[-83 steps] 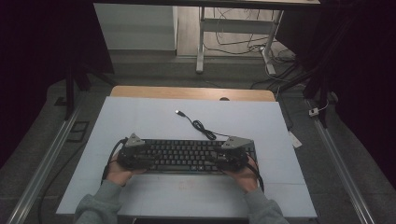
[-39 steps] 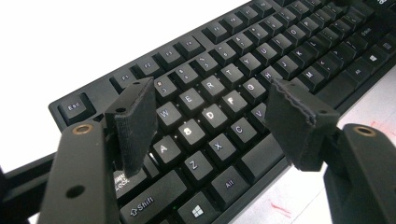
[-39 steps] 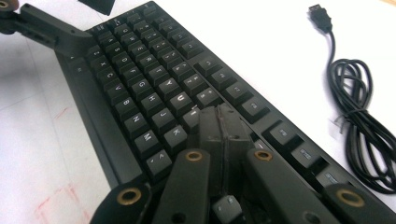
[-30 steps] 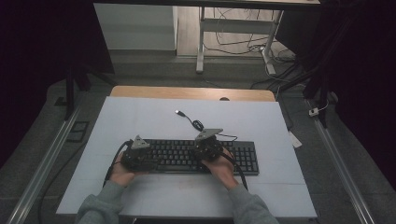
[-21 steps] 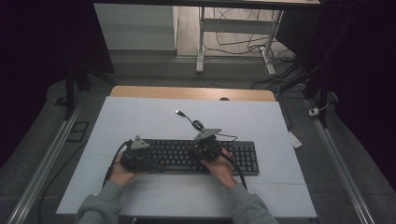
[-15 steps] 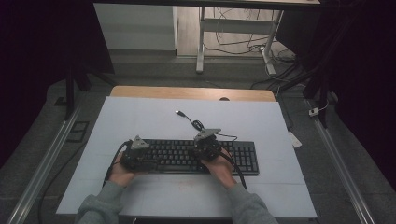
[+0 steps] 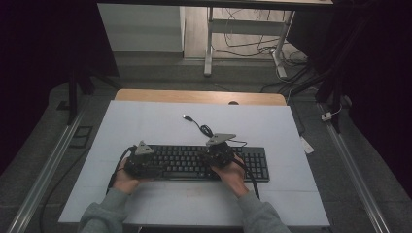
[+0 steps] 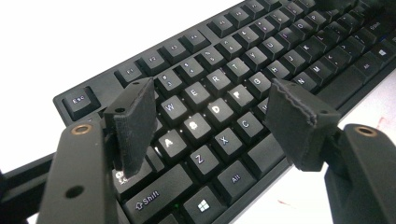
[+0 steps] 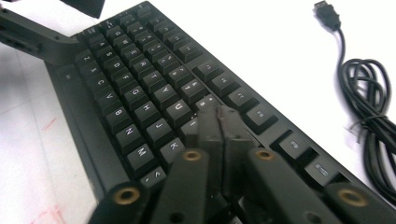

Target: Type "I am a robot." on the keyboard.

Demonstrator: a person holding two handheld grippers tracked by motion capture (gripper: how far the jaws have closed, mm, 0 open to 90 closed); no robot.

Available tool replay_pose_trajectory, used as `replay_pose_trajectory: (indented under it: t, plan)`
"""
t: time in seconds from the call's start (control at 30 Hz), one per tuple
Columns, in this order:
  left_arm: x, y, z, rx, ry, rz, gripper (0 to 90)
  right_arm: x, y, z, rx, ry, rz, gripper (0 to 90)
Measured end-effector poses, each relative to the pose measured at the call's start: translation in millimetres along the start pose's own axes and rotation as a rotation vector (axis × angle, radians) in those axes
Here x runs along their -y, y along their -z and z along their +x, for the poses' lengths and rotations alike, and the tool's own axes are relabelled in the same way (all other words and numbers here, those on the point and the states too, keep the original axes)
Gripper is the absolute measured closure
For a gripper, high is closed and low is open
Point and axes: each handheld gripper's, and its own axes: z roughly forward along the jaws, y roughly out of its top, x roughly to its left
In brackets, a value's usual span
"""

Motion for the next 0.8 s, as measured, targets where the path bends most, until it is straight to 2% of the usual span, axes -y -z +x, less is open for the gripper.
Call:
replay_pose_trajectory:
  t: [0.17,0.4,0.63,0.8]
  plan:
    - [0.1,0.4,1.3,0.000,0.006,-0.001,33.6,6.6,11.4,-1.3,0.002,-0.004,-0.024,69.4]
    - [0.8,0.7,3.9,-0.003,0.016,-0.004,32.9,16.3,28.3,-4.0,0.013,-0.003,-0.046,57.1]
    - [1.2,0.5,5.1,-0.003,0.021,-0.005,32.6,30.9,43.3,-4.9,0.016,-0.001,-0.050,51.3]
    - [1.1,1.3,5.0,-0.003,0.020,-0.010,32.6,39.2,52.5,-5.7,0.024,-0.016,-0.065,49.6]
